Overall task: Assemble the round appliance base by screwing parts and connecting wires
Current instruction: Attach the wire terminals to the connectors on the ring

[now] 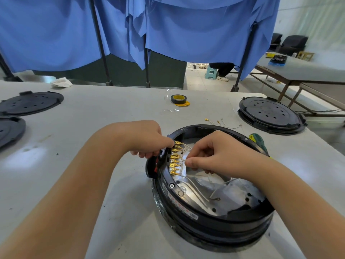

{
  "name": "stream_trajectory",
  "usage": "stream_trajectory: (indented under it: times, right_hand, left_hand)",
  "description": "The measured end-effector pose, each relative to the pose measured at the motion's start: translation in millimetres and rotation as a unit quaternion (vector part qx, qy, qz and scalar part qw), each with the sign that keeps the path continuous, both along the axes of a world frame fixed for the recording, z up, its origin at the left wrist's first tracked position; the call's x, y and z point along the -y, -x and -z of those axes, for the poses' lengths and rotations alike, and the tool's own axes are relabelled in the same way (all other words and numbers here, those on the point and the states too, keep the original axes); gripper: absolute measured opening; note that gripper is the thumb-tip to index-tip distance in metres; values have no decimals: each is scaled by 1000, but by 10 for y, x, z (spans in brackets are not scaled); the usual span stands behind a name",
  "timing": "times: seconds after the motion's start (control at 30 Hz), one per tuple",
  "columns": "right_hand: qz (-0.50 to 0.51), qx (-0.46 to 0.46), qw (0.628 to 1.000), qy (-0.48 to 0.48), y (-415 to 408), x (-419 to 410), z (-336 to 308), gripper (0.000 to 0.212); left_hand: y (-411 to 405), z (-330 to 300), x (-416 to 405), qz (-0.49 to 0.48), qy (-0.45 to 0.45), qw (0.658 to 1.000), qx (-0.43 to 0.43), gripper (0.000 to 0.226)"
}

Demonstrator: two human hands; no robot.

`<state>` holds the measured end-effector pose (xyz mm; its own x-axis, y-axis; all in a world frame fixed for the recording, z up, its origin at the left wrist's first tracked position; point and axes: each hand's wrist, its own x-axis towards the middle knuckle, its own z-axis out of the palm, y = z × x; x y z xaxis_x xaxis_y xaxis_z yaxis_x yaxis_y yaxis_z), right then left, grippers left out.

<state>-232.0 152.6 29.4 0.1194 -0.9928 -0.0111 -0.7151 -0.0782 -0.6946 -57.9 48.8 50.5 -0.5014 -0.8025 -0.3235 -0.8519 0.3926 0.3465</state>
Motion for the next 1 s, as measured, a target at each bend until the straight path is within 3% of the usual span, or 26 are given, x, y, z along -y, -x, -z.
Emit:
stream_trajectory:
  times: [0.1,0.23,0.4,0.57,0.73,1.0]
  right_hand:
    - [44,4,998,37,28,15,-43,16]
    - [114,51,987,106,153,44,-120,7]
    - [203,66,968,131,531,249,-148,7]
    - [265,-51,960,79,1035,681,-6,9]
    - [240,-167,956,28,1296,995,169,7]
    - [235,-203,950,1,1399,1261,375,6]
  left_hand:
    - [44,30,-9,-16,81,996,-22,48]
    - [181,125,-59,-45,172,975,-131,45]
    - [329,321,-114,-6,157,965,-208,43]
    - [340,365,-127,-6,138,968,-209,28]
    - [352,386,-117,-9,139,968,-211,26]
    - [359,409,-108,-12,141,965,-221,25]
